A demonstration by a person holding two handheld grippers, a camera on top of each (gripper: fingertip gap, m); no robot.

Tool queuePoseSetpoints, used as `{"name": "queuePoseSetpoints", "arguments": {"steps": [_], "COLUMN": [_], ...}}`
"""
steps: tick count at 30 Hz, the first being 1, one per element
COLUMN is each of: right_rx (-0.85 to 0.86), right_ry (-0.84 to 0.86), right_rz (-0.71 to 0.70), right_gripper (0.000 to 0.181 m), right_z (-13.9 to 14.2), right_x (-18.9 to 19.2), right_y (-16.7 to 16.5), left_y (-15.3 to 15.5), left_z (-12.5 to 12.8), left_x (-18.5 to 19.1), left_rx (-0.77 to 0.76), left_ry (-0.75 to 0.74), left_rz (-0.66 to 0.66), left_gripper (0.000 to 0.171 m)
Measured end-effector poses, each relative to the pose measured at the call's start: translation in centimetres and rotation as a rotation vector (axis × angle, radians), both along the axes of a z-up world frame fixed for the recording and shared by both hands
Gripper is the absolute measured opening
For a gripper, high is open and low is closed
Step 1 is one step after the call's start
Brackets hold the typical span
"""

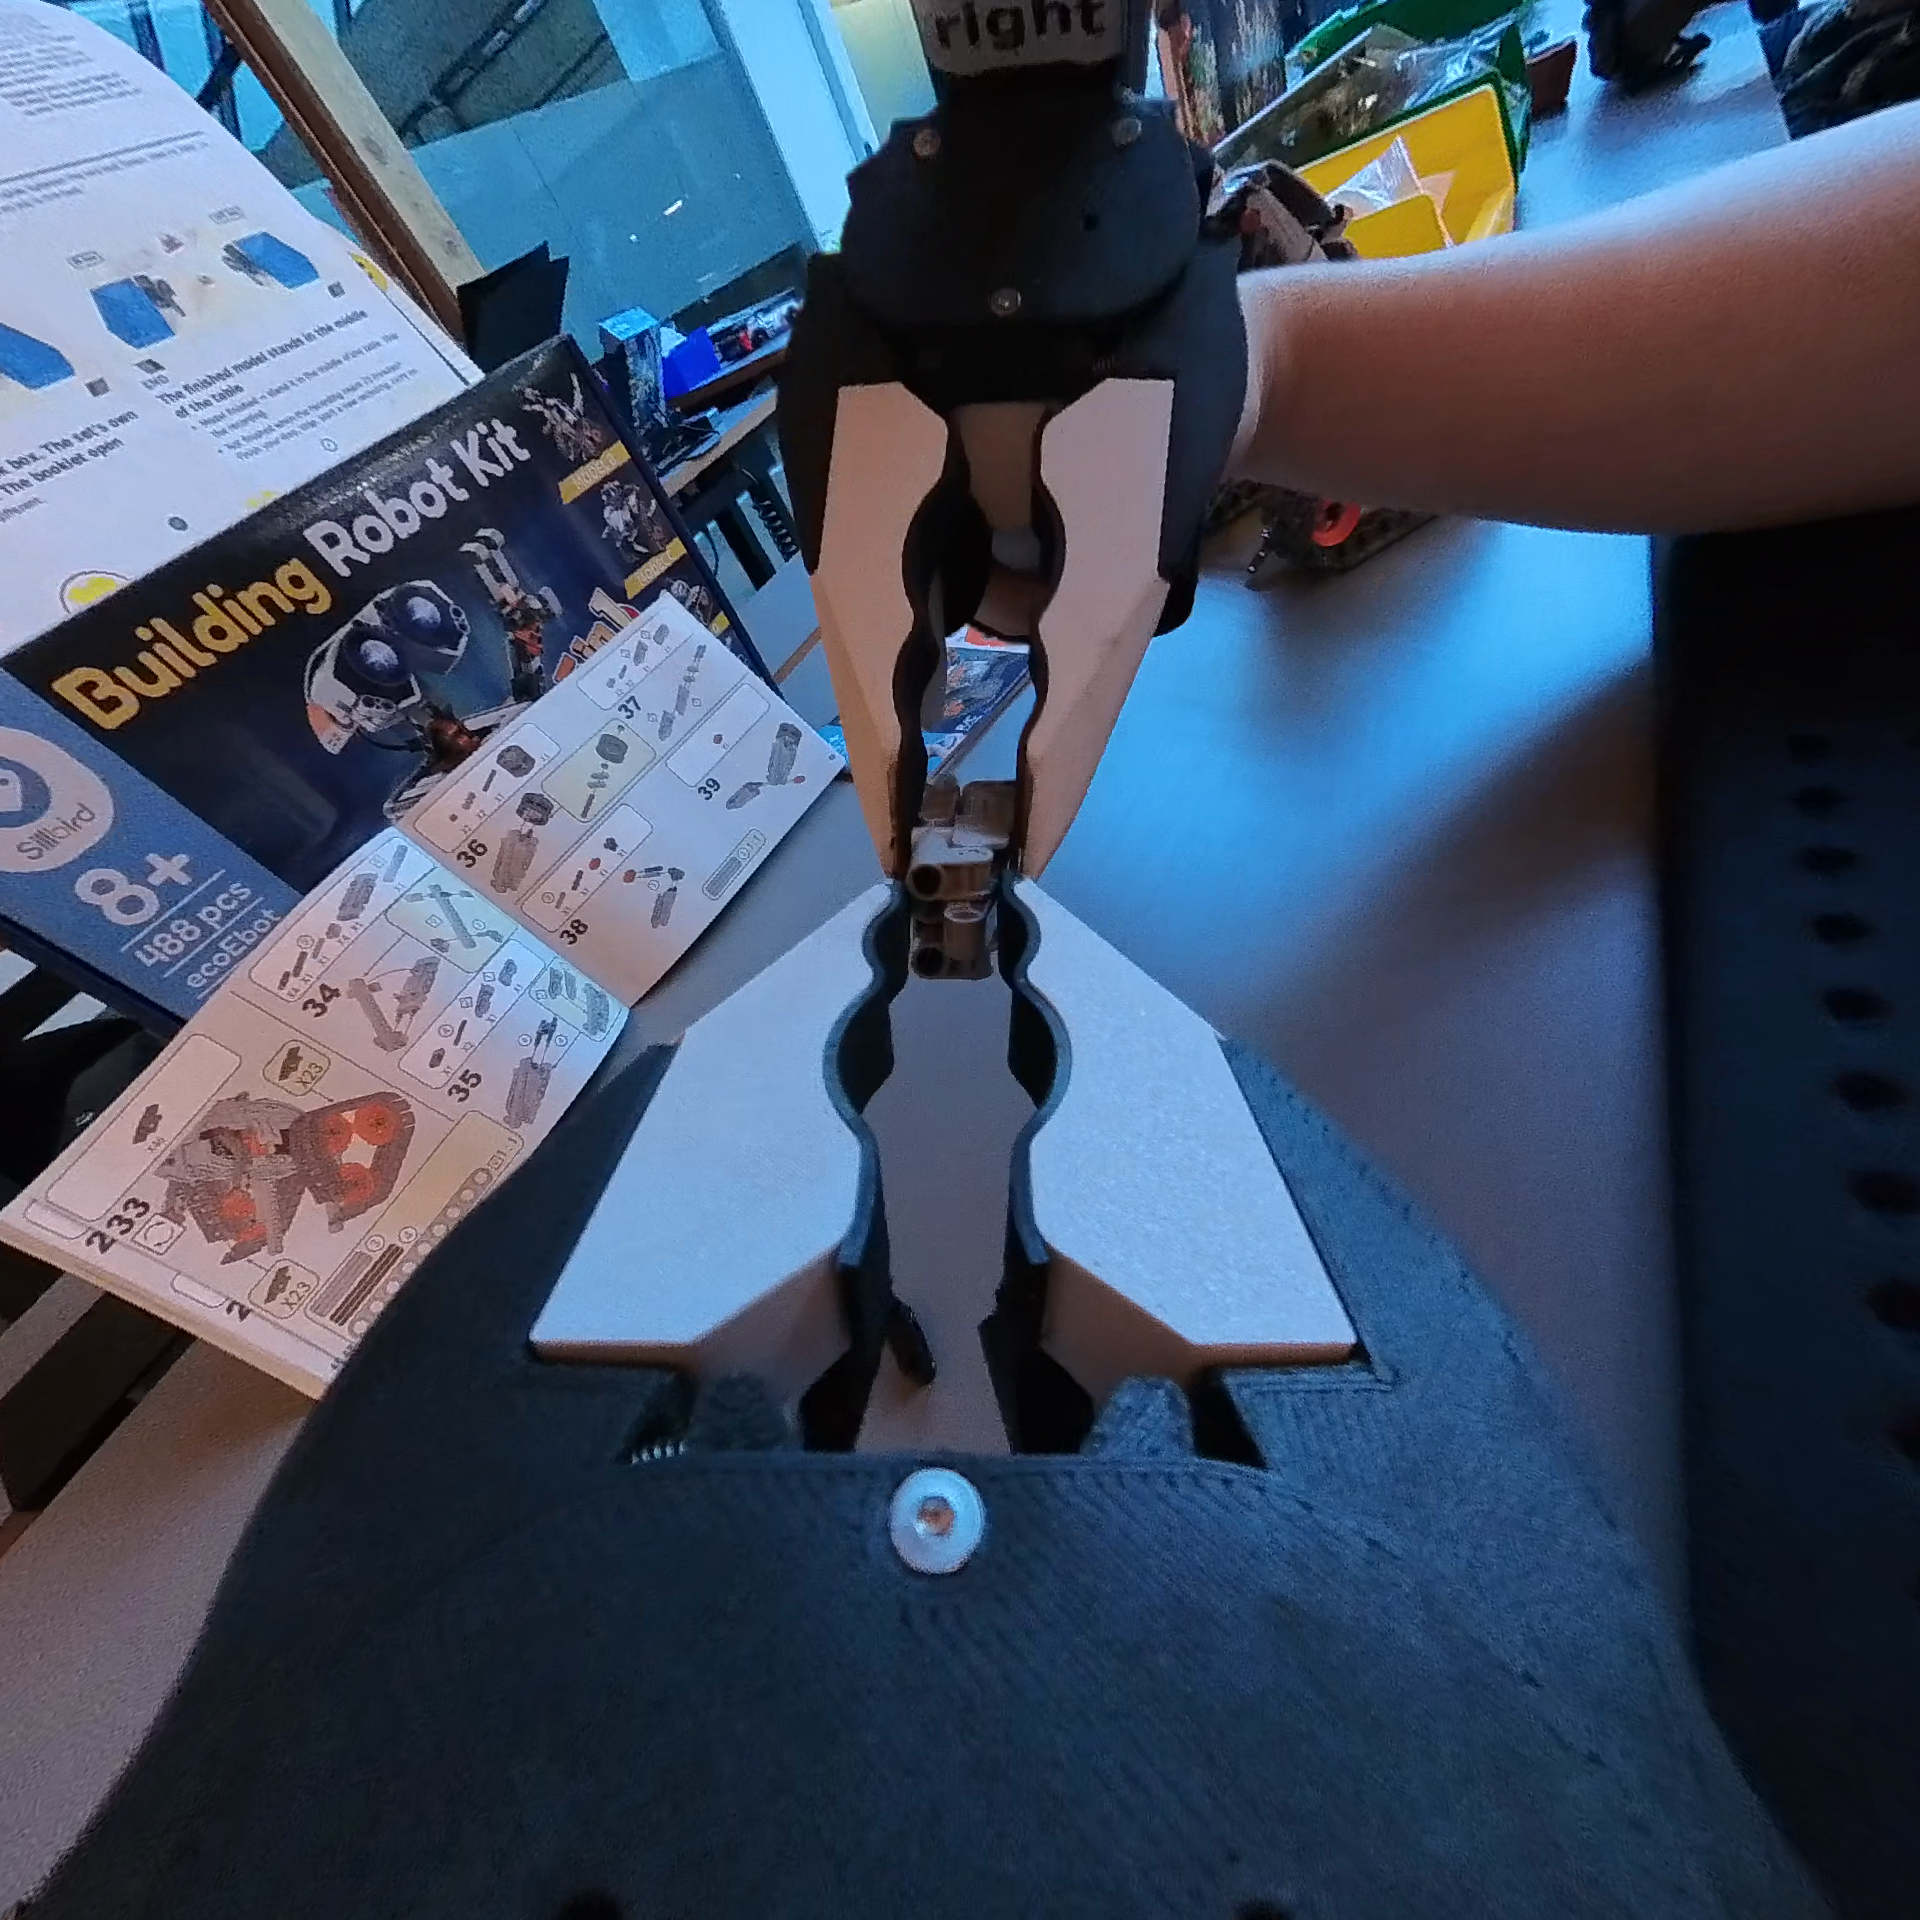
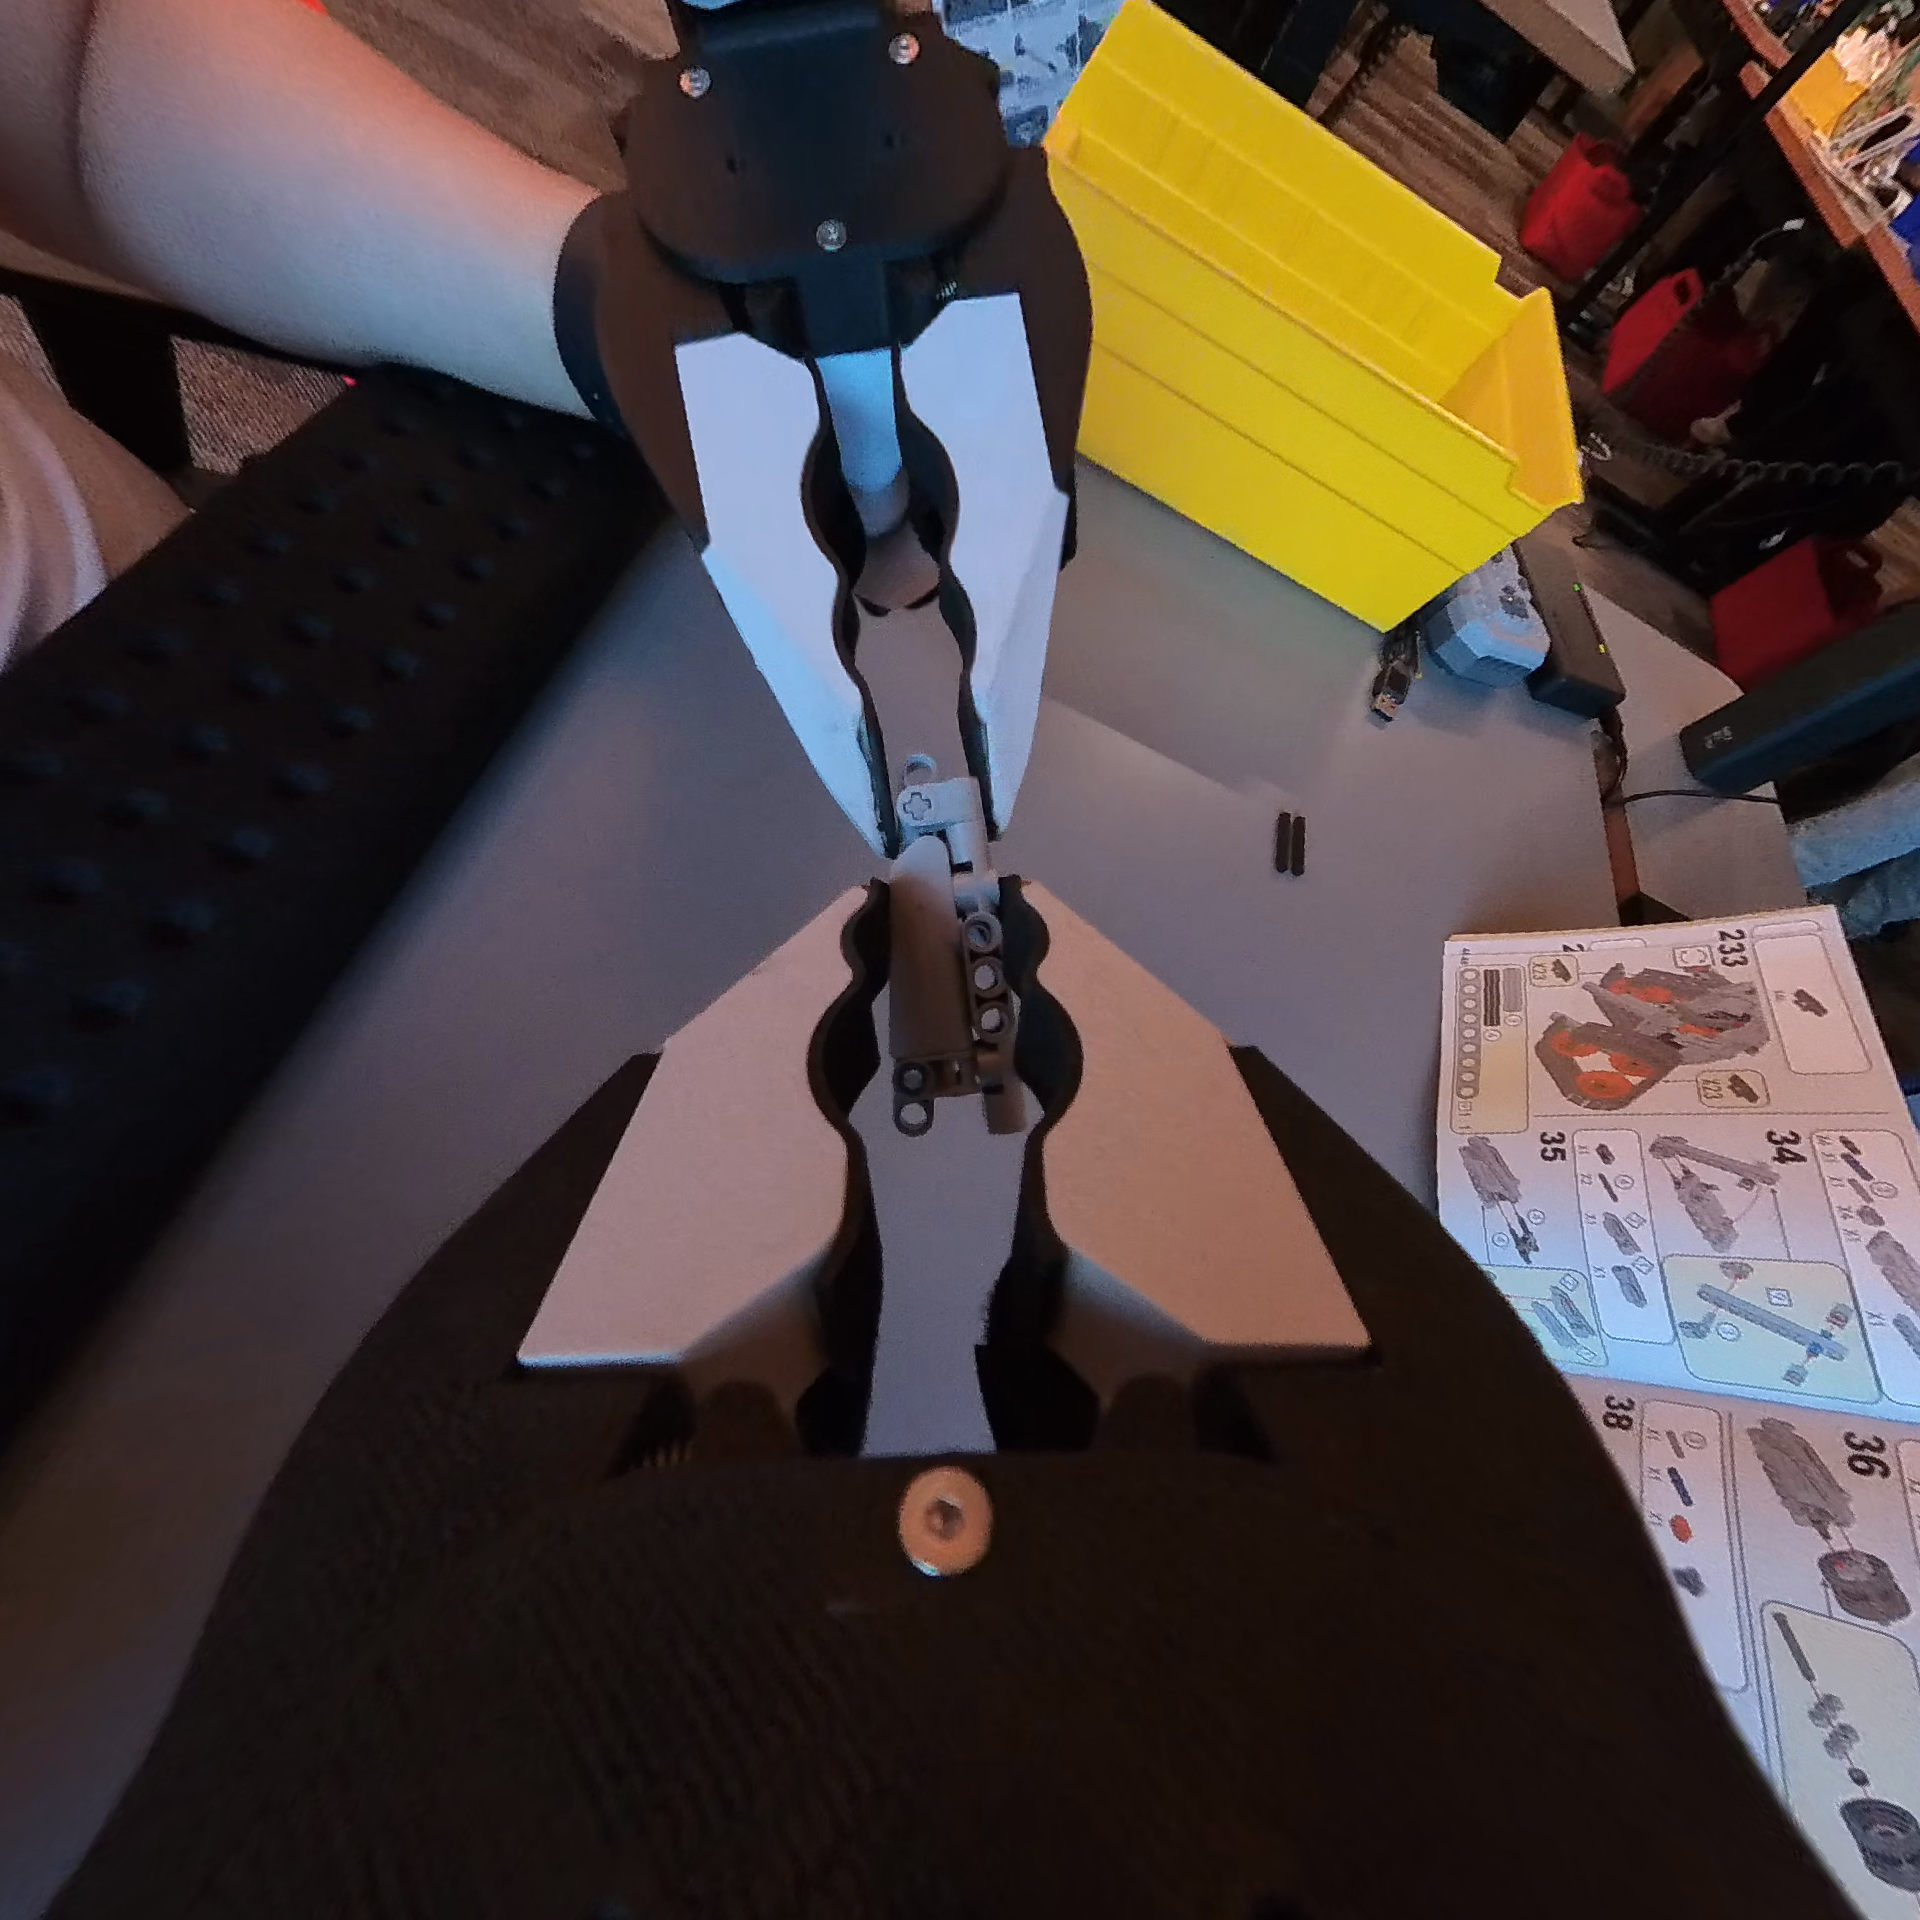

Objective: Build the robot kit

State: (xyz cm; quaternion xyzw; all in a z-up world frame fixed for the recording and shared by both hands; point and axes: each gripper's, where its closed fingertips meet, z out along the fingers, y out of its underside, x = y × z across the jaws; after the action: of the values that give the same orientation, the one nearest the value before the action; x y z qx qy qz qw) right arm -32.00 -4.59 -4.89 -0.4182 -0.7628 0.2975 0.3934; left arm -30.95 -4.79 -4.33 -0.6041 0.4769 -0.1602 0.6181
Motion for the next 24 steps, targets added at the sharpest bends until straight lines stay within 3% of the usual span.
{"name": "queuePoseSetpoints", "arguments": {"steps": [24], "right_rx": [0.087], "right_ry": [-0.025], "right_rz": [0.002], "right_gripper": [0.02], "right_z": [0.8], "right_x": [0.1], "right_y": [-0.9], "left_y": [-0.7], "left_z": [0.4], "left_x": [0.0], "left_rx": [0.009], "left_ry": [0.008], "left_rz": [-0.039], "left_gripper": [0.014]}}
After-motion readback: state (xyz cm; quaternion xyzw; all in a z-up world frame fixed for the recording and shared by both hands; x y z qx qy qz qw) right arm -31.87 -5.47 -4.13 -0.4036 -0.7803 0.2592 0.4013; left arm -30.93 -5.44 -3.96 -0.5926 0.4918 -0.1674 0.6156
